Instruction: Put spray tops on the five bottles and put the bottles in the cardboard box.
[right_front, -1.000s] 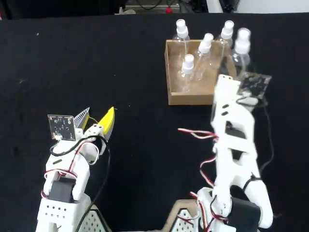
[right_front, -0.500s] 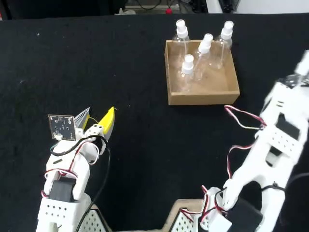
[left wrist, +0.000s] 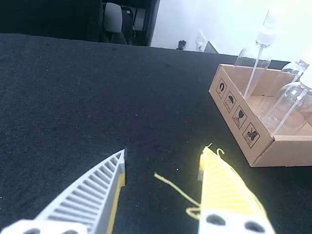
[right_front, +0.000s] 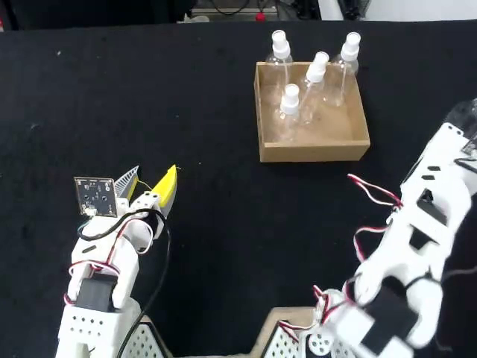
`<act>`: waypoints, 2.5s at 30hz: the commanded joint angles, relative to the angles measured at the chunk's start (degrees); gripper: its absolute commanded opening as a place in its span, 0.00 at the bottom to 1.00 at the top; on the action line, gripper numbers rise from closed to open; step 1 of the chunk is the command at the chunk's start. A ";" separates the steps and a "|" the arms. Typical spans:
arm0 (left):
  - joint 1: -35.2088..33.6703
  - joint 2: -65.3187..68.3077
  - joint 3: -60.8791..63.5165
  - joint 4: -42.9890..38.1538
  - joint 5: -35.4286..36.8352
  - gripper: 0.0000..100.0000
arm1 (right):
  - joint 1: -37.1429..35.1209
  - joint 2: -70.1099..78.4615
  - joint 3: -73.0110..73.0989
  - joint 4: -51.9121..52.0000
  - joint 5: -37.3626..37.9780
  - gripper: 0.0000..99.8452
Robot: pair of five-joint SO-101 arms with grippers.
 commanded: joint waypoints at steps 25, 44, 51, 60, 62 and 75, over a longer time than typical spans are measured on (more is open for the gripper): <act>-0.13 -0.53 1.27 2.02 -0.18 0.24 | 4.48 41.45 -11.21 -36.22 4.04 0.06; -0.13 -0.79 1.27 1.93 -0.18 0.24 | 4.22 42.95 1.01 -48.00 4.04 0.06; -0.13 -0.79 1.27 2.11 -0.18 0.24 | 4.22 42.95 2.68 -49.14 4.04 0.07; -0.13 -0.79 1.27 2.11 -0.18 0.24 | 3.87 43.03 4.26 -49.14 4.04 0.22; -0.13 -0.79 1.27 2.11 -0.18 0.24 | 3.78 43.03 4.26 -49.14 4.04 0.22; -0.13 -0.79 1.27 2.11 -0.18 0.24 | 3.69 42.59 4.26 -49.14 4.04 0.28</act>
